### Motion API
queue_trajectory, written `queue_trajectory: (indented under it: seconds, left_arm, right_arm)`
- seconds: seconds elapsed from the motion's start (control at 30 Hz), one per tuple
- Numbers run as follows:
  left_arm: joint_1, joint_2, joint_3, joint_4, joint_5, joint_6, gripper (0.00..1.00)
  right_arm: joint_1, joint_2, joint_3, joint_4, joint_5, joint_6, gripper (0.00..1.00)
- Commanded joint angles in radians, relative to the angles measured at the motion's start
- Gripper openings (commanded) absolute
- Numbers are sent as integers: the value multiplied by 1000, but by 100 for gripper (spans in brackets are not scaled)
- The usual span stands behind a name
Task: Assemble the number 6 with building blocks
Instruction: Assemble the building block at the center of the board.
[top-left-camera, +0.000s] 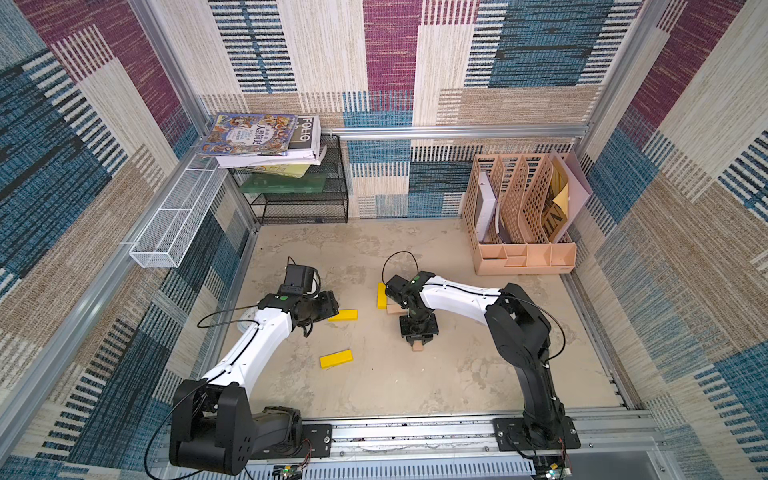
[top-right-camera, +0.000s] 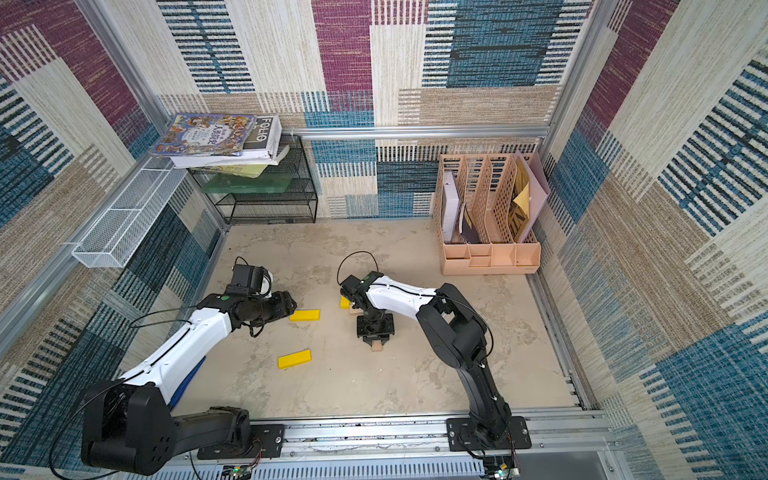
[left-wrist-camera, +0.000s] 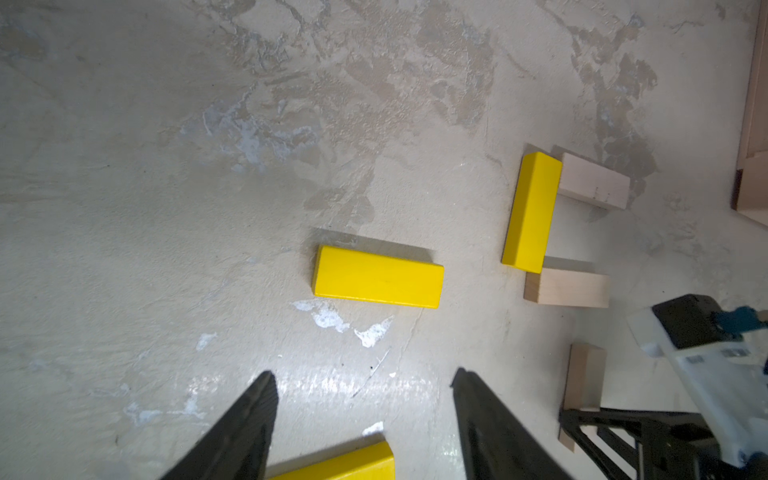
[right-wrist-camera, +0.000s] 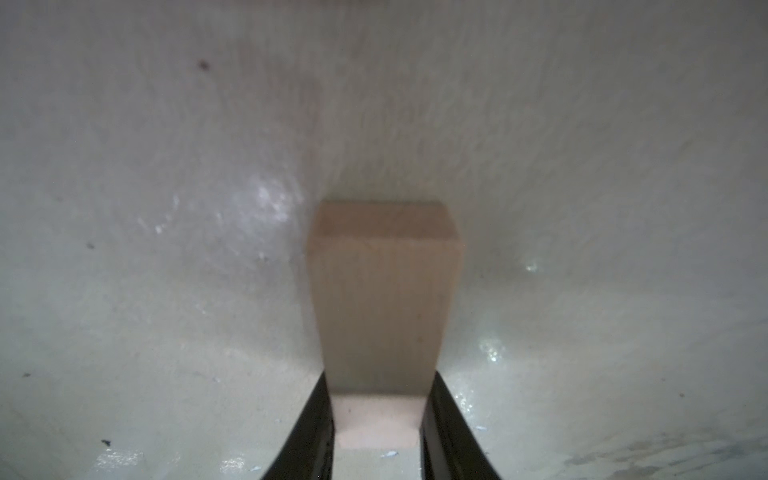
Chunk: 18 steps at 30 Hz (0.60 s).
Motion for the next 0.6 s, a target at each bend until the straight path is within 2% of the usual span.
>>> queue_trajectory:
  seconds: [0.0,0.37,0.57]
  left_arm:
    - [0,0,0,-2,2,-4,71]
    - [0,10,4,1,1,0,71]
    - [0,27,16,4,2,5,71]
  right_arm:
    - [0,19,26,-37,18,-18,0]
    - [-26,34,49,-39,1,-32,0]
    - [-33,35,50,-26,-20,-42,8]
